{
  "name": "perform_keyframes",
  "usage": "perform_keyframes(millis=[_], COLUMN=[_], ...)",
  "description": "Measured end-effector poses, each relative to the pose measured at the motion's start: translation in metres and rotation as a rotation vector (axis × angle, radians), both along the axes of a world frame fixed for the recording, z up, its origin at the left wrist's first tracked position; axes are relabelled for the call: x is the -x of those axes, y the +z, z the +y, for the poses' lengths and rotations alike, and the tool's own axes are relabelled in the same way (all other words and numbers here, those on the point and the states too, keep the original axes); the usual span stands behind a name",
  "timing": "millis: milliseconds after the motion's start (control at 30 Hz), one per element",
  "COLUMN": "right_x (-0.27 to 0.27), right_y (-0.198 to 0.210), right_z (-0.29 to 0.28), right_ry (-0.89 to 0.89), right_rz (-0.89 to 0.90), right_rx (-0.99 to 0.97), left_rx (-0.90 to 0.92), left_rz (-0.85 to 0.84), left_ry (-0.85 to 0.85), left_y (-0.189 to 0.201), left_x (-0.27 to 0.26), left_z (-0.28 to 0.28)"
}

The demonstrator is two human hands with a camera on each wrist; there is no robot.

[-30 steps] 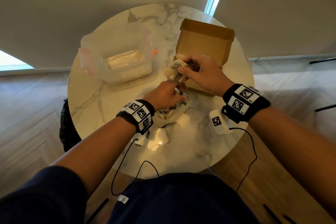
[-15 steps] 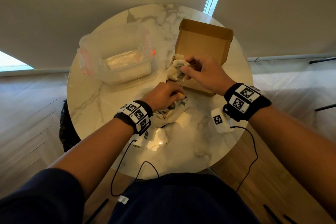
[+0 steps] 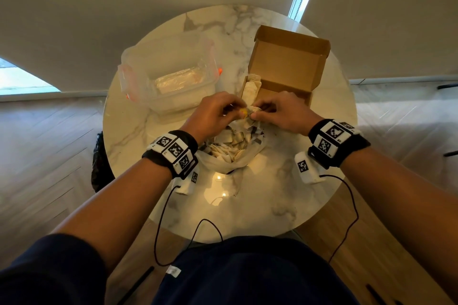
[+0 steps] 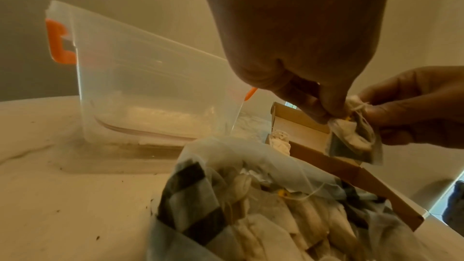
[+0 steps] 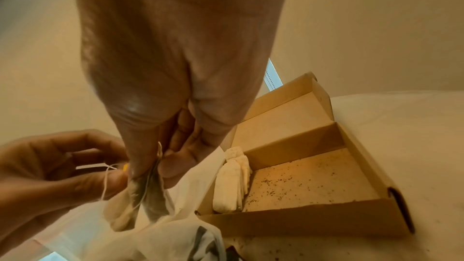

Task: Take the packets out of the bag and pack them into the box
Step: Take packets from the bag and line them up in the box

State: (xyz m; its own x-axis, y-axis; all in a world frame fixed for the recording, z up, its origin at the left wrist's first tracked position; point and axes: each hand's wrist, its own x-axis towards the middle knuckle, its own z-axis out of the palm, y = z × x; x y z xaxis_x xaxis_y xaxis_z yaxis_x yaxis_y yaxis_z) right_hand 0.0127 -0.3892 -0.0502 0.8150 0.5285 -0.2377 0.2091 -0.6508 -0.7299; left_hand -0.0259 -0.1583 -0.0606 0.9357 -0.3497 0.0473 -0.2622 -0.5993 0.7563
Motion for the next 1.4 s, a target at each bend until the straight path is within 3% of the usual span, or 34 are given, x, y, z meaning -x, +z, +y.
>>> perform_keyframes(millis=[267, 567, 733, 900, 1133, 1400], right_x=[-0.002, -0.014, -0.031, -0.044, -0.048, -0.051], right_y=[0.003, -0.011, -0.022, -0.042, -0.066, -0.08], right_z=[0.011, 0.016, 0.016, 0.02, 0.035, 0.034], right_ry=[-0.018, -0.05, -0.148, -0.151, -0.013, -0.314], right_rz=[0.024, -0.057, -0.149, -0.15, -0.072, 0.051], right_rx=[-0.04, -0.03, -0.011, 0.122, 0.19, 0.055], left_rx=[0.165, 0.183, 0.029, -0.188, -0.22, -0.174], left_rz=[0.034, 0.044, 0.061, 0.259, 0.287, 0.298], left_ry=[0.157, 0.124, 0.152, 0.18, 0.165, 0.222], left_y=[-0.003, -0.007, -0.015, -0.042, -0.052, -0.056], left_x=[0.001, -0.014, -0.031, -0.039, -0.041, -0.048], left_z=[-0.007, -0.012, -0.014, -0.012, -0.015, -0.015])
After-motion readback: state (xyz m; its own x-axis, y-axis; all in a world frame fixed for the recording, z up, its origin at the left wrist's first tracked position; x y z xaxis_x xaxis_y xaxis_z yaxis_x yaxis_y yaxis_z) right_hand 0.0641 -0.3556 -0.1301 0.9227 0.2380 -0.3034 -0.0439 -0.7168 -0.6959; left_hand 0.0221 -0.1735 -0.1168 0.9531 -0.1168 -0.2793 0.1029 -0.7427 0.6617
